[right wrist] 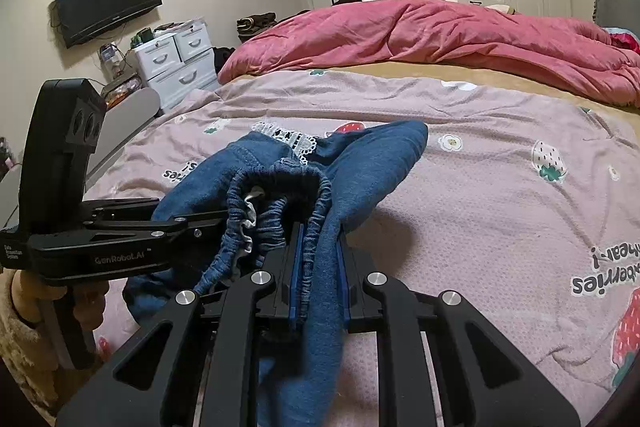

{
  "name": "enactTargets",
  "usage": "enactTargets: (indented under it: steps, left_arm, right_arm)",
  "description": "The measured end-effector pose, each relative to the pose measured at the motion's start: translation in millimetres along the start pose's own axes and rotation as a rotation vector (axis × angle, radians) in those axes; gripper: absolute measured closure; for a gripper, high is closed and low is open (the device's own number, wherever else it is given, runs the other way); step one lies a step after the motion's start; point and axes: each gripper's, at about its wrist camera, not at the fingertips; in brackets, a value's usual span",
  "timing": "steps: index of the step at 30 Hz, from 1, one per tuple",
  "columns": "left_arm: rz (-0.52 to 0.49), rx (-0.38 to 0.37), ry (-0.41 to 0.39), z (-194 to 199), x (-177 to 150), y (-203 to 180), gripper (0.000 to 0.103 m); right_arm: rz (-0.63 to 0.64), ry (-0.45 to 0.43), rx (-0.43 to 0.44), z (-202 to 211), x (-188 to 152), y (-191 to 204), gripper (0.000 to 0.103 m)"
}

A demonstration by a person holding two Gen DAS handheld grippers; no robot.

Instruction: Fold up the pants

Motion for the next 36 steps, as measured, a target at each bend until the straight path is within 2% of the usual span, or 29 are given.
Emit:
enactTargets:
  steps: [14, 23, 29, 31, 33, 36]
  left_arm:
    - [0.004, 0.016, 0.077, -36.4, -9.5, 12.1, 0.083]
    - [0.014, 0.03, 0.082, -44.9, -17.4, 18.8, 0.074]
    - [0.013, 0.04, 0.087, -48.8, -20.1, 20.6, 0.068]
    - [0.016, 0.039, 0.088, -49.0, -20.4, 22.3, 0.066]
    - [0.018, 0.04, 0.089, -49.5, -20.5, 22.9, 0.065]
    - [0.018, 0.039, 0.089, -49.2, -21.4, 23.4, 0.064]
  right_arm:
    - [-0.074, 0.087, -0.034, -36.0, -14.0, -21.5, 0.089]
    - [-0.127, 0.145, -0.085, -46.0, -32.0, -41.7, 0.089]
    - [-0.097, 0.174, -0.14, -54.1, -36.9, -40.7, 0.083]
    - [-0.09, 0.175, -0.165, -54.5, -38.3, -41.2, 0.074]
    - [-0.098, 0.176, -0.175, -54.4, -39.0, -44.1, 0.07]
    - [-0.114, 0.175, -0.17, -54.3, -39.5, -47.6, 0.068]
Point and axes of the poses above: each gripper's, at about its wrist camera, not at the fingertips, and z roughly against the way its jaws point, y to its left, x to its top, and after that the axes turned 6 degrees about x, right-handed
